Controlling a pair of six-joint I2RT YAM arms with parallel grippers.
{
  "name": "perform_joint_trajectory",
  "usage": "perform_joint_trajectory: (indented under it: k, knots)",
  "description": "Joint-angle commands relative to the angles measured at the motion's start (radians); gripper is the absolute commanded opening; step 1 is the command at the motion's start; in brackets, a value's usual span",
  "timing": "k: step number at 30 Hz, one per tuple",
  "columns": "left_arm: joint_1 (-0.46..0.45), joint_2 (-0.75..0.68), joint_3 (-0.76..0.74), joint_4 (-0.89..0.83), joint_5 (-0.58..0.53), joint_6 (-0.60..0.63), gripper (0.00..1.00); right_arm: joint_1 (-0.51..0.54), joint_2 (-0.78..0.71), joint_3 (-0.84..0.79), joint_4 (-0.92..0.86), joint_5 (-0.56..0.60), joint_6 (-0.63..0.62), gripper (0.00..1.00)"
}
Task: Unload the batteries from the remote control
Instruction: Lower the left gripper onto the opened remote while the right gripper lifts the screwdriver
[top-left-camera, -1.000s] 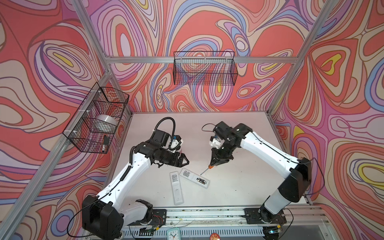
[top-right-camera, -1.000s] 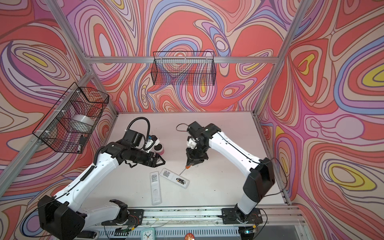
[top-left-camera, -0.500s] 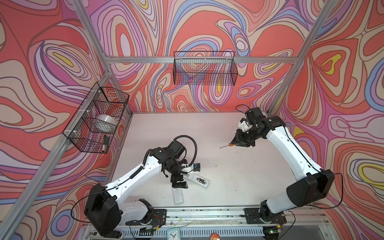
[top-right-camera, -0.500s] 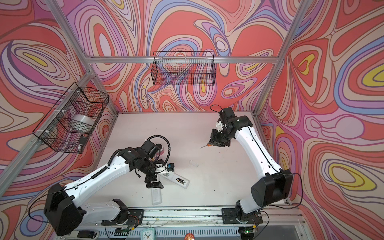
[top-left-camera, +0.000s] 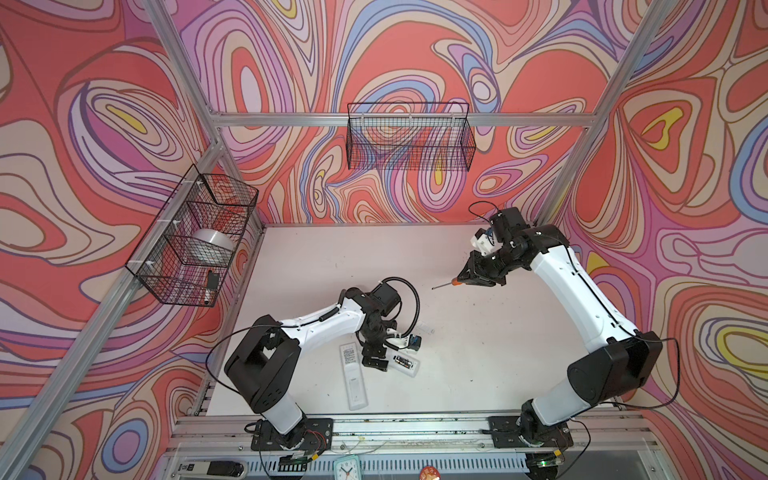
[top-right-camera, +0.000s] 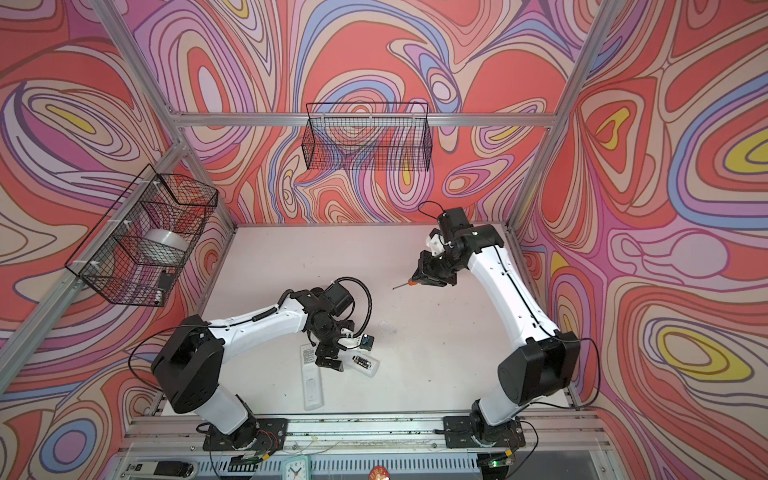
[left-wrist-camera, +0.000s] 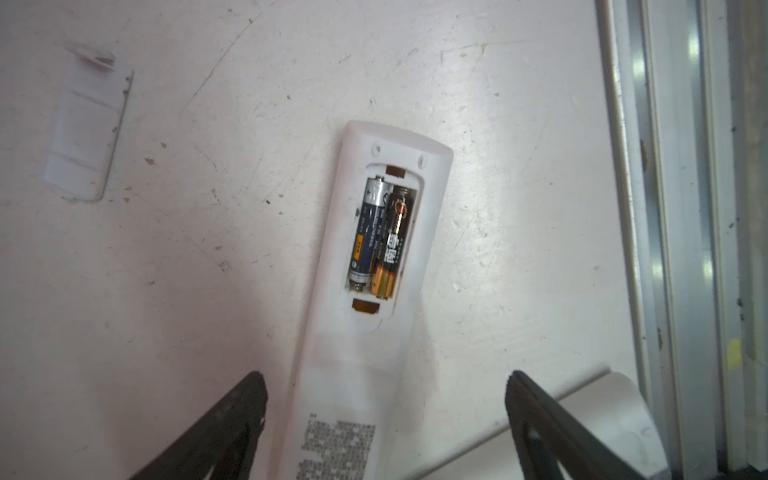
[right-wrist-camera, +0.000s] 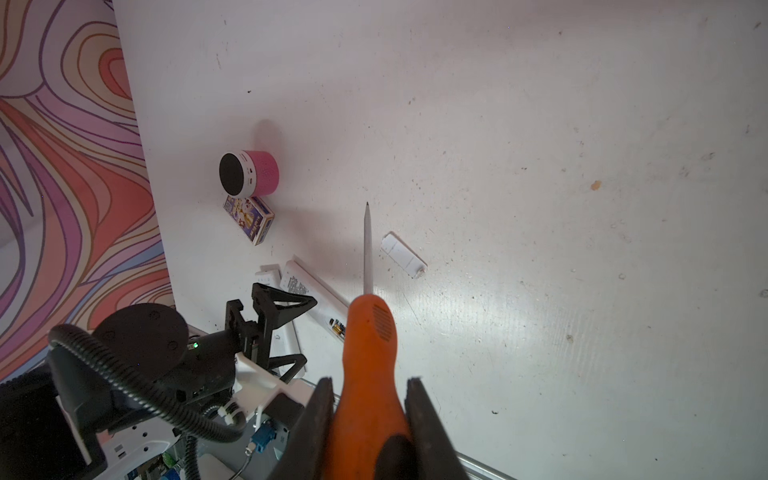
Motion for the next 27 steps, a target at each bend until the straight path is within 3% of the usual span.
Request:
perform_joint_trajectory:
  k: [1,7,15,21,27]
  knots:
    - [-0.028,0.061,0.049,0.020,-0.045,-0.004,0.91,-0.009,0.012,0.028,-0.022,-0.026,-0.042,0.03]
    - [-0.044,0.137,0.076,0.038,-0.101,-0.037,0.82,-0.021,0.008,0.038,-0.028,-0.032,-0.048,0.02]
    - [-0.055,0.185,0.069,0.078,-0.094,-0.072,0.70,-0.045,0.012,0.070,-0.029,-0.028,-0.041,0.02]
    - [-0.059,0.200,0.060,0.116,-0.085,-0.135,0.49,-0.059,0.036,0.114,-0.026,-0.022,-0.035,0.01]
    - [-0.076,0.287,0.186,0.080,-0.096,-0.200,0.23,-0.093,0.085,0.194,-0.065,-0.022,-0.048,0.00]
